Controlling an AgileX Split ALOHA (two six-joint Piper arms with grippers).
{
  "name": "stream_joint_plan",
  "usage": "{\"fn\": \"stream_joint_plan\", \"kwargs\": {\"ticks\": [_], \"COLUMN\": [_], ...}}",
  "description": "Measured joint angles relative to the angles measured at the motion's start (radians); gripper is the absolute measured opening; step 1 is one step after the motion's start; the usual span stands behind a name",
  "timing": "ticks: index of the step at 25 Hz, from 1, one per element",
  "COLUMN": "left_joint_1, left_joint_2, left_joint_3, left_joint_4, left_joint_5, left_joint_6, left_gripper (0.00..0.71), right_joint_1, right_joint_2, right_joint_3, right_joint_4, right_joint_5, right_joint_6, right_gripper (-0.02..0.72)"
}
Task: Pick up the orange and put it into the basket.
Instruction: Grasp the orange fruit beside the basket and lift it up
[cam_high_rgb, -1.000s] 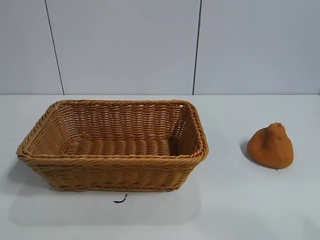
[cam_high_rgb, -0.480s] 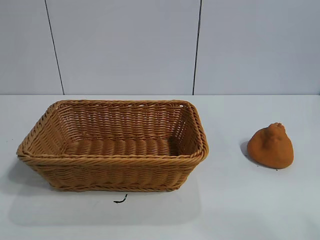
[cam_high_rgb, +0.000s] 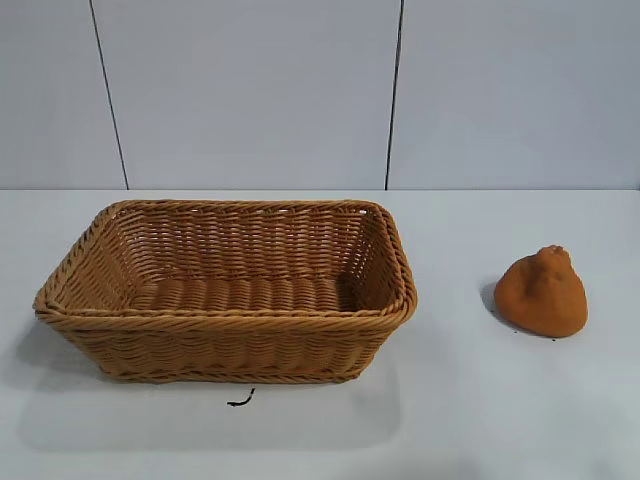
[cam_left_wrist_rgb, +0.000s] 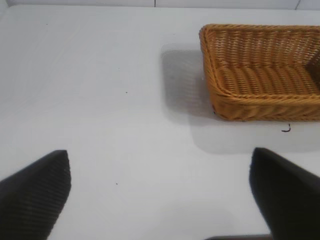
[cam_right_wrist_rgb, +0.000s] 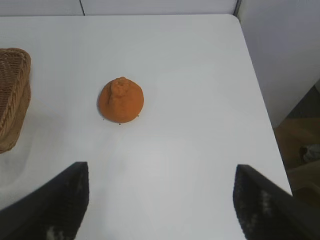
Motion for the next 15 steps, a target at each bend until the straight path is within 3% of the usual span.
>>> {"fn": "stream_joint_plan", "kwargs": {"ticks": [15], "left_joint_1": [0.0], "left_joint_2": [0.0], "left_joint_3": [0.0], "left_joint_4": [0.0], "left_joint_5": [0.0], "left_joint_6": [0.0], "left_gripper": [0.697], "right_joint_1": [0.0], "right_joint_2": [0.699], "right_joint_3": [-0.321], "right_joint_4": [0.062], "right_joint_5": [-0.003], "right_joint_6": [0.004], "right_gripper": [0.545]}}
